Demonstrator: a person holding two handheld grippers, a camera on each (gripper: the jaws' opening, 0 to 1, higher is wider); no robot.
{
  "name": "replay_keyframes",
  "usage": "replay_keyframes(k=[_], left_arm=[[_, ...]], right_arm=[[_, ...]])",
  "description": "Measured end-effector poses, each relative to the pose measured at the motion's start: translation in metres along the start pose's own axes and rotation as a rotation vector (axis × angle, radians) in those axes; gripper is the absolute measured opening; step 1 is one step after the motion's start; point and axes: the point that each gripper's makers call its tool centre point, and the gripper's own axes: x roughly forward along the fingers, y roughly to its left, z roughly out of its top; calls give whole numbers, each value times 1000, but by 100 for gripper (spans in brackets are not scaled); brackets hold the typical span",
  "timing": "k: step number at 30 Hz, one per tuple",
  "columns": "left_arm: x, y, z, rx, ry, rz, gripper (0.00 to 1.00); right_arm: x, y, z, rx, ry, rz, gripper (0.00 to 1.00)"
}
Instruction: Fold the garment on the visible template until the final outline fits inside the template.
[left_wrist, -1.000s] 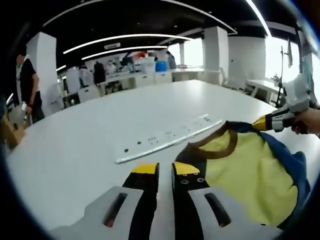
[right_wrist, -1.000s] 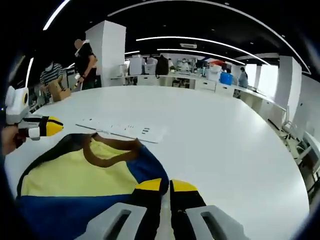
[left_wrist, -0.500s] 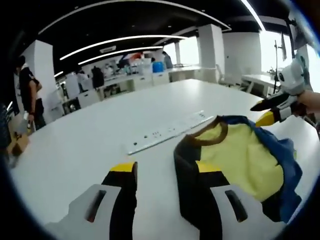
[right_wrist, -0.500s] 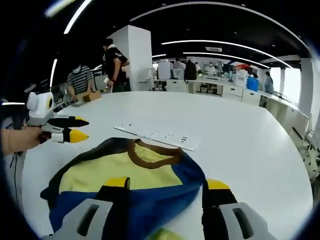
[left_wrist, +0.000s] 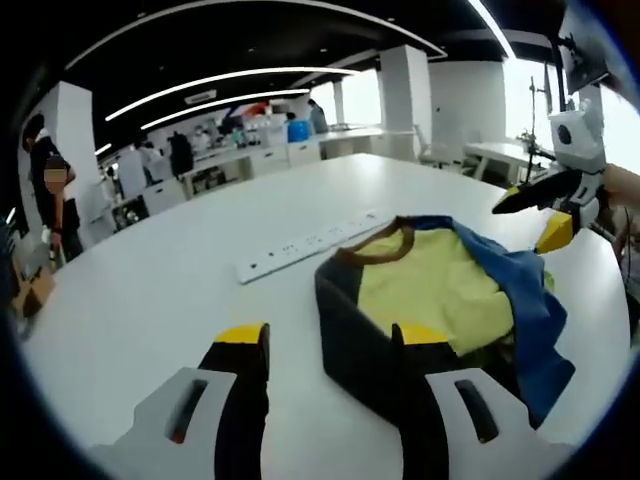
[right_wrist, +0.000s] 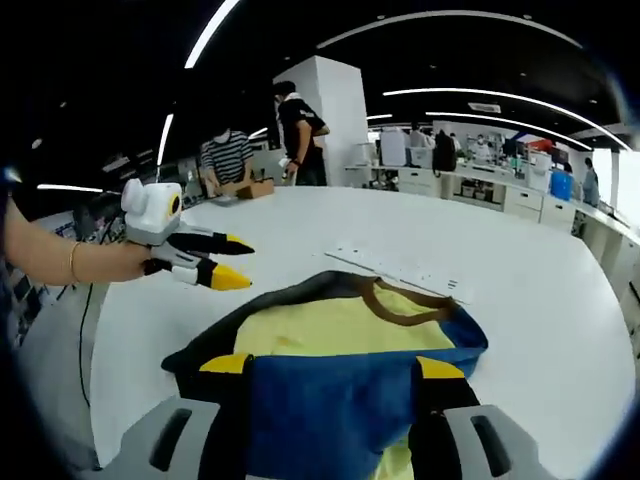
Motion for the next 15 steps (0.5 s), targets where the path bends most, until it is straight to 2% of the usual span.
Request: replay_keyframes(k=[4,6,11,15], left_arm=[[-9,-7,-6,-16,-1,-17,44],[-13,-11,-12,-24,9,-26,43],[-20,-16,-31,-35,35,-22,37],[-21,-20,-49,-76,73,-25,33]], right_arm=[[-2,19,-6,-47,3,34,57],[-2,28,-12,-44,3,58,57],[-5,53,-22,-61,5,104,55],[-7,78,-31,-91,25,172,54]])
